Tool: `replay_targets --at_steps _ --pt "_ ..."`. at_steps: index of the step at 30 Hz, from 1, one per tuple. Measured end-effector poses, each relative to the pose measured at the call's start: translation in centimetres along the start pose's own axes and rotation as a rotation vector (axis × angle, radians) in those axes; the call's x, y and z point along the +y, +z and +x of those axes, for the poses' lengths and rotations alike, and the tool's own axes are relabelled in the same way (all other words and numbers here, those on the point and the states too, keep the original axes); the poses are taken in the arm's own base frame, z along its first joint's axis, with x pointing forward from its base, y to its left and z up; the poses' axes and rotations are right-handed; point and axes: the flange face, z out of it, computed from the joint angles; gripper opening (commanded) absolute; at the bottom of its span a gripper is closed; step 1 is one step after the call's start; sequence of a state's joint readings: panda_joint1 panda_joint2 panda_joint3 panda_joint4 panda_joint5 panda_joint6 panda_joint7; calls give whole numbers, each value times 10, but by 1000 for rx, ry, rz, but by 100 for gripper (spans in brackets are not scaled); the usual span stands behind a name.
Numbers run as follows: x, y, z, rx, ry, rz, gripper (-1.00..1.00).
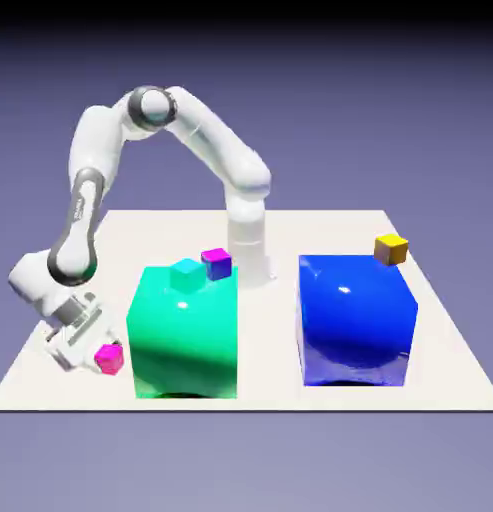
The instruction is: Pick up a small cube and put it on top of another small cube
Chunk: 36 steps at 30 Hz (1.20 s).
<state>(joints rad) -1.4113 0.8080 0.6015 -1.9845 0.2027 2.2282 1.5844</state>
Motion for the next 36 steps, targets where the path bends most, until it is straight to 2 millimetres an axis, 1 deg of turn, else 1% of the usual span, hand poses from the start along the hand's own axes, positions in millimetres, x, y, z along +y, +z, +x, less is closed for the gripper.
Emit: replay_targets --at_steps 2,4,5,6,7,9,11,13,16,18,20,21,22,24,26,29,31,33,34,36 --pt "2 -25 -1 7 6 -4 -100" --pt "7 -53 -6 3 3 -2 -100" --pt "10 -69 -12 -2 -16 4 -100" --pt "14 -87 -22 -6 -80 17 -100" --pt "21 -99 -43 -5 -141 19 -100" --pt "44 -115 -92 3 -261 10 -100" --pt "70 -127 -139 18 -380 -3 -100" --pt "101 -134 -185 39 -497 -20 -100" --pt "166 -95 -264 81 -587 -109 -100" --pt "215 -65 -306 116 -644 -170 -100" --pt "270 -31 -343 162 -703 -236 -100" --pt "306 -7 -362 195 -745 -280 -100" --pt "329 5 -370 214 -758 -302 -100" --pt "390 41 -387 273 -811 -369 -100" --pt "442 70 -392 328 -842 -418 -100" --pt "523 116 -386 428 -892 -495 -100" --pt "577 146 -372 503 -924 -543 -100" --pt "626 175 -352 581 -950 -585 -100" --pt "628 178 -348 581 -916 -584 -100" --pt "630 177 -347 576 -920 -582 -100"
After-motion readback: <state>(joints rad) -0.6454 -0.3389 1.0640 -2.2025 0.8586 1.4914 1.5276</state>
